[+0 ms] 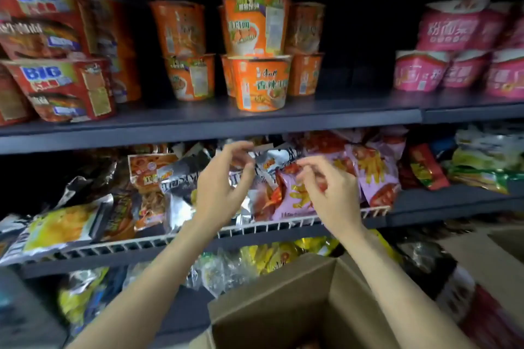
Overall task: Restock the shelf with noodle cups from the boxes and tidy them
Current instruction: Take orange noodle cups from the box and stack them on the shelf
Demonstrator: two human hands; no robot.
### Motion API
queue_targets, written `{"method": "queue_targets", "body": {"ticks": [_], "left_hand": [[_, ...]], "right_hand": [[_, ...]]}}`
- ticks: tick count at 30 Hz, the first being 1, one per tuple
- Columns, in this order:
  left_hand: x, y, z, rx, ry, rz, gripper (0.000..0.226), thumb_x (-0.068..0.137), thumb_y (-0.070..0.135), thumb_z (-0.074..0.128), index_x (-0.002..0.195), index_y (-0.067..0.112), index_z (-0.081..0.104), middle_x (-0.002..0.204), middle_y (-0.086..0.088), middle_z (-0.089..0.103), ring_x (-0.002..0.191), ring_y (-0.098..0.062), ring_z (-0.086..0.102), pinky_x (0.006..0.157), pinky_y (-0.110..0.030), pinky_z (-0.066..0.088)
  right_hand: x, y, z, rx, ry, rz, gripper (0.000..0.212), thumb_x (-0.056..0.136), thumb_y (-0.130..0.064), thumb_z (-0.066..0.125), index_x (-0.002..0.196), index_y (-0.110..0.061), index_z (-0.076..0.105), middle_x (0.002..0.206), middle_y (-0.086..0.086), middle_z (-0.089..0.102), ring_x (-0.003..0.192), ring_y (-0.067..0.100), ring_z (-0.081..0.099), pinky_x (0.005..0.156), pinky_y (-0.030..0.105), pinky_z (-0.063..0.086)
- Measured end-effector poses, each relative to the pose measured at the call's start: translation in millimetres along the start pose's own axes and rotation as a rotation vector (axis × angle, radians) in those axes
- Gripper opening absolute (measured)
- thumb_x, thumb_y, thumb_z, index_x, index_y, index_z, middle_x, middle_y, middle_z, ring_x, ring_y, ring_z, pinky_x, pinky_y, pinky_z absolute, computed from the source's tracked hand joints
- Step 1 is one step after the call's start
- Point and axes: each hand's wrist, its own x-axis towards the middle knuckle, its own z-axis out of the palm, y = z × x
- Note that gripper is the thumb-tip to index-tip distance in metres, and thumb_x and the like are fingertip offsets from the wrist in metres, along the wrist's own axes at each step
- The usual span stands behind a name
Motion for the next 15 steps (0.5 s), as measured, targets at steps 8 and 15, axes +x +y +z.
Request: {"method": "queue_targets", "body": {"ticks": [8,15], "left_hand": [[-153.0,-69.3,26.1,0.295,-0.96,-0.431,0.089,0.063,0.083,0.029,0.13,0.028,0.051,0.127,0.005,0.059,0.116,-0.016,0.056,0.096,-0.037,0.044],[-182.8,-44.2,48.5,0.487,-1.177,-0.226,0.046,0.095,0.05,0.043,0.131,0.024,0.05,0.119,-0.013,0.063,0.11,-0.034,0.058,0.089,-0.039,0.046]], "right_hand": [[-184.3,30.3,-2.1,-0.245,-0.639,0.264,0.014,0.089,-0.018,0.058,0.098,-0.021,0.068,0.092,-0.007,0.068,0.082,0.012,0.063,0.064,0.017,0.039],[-232.5,38.4,-10.0,-0.416,-1.009,0.359,0.025,0.092,-0.029,0.051,0.115,-0.025,0.062,0.117,-0.004,0.064,0.105,0.022,0.061,0.081,0.034,0.048]]}}
